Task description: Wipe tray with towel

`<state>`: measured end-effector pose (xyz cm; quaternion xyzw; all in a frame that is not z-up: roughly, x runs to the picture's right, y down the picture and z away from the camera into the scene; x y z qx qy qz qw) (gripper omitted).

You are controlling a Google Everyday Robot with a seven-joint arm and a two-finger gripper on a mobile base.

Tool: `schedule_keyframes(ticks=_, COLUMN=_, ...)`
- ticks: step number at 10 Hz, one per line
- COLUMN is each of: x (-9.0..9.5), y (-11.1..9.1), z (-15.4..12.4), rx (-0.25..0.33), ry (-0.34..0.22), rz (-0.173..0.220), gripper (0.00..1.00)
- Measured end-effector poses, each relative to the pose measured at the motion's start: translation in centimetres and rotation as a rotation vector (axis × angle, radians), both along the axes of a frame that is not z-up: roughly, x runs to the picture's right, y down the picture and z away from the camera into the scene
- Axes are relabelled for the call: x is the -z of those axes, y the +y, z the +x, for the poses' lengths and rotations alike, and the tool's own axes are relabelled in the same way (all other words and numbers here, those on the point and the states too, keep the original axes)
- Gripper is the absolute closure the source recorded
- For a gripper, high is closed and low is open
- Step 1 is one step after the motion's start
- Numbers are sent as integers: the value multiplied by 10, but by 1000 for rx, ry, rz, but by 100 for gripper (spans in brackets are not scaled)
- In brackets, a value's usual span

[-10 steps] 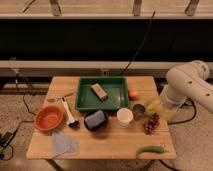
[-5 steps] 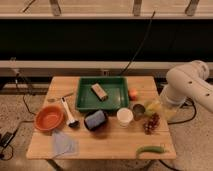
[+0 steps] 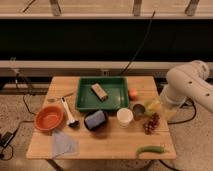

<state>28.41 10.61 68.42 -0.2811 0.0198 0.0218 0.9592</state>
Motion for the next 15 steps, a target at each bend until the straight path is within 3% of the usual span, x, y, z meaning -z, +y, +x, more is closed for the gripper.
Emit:
schedule_keyframes(ticks=7, x=0, y=0, z=-1, rx=3, ry=0, rz=-1, gripper=35)
schedule_keyframes(ticks=9, x=2, y=2, z=-5, rx=34, ry=-27, rz=-1, gripper=35)
schedule_keyframes(ticks=11, x=7, y=7, z=-35, rx=103, ry=-93, rz=-1, gripper=35)
schedule_keyframes(ticks=15, x=11, y=15, z=-127, rx=228, ry=-210, rz=-7, gripper=35)
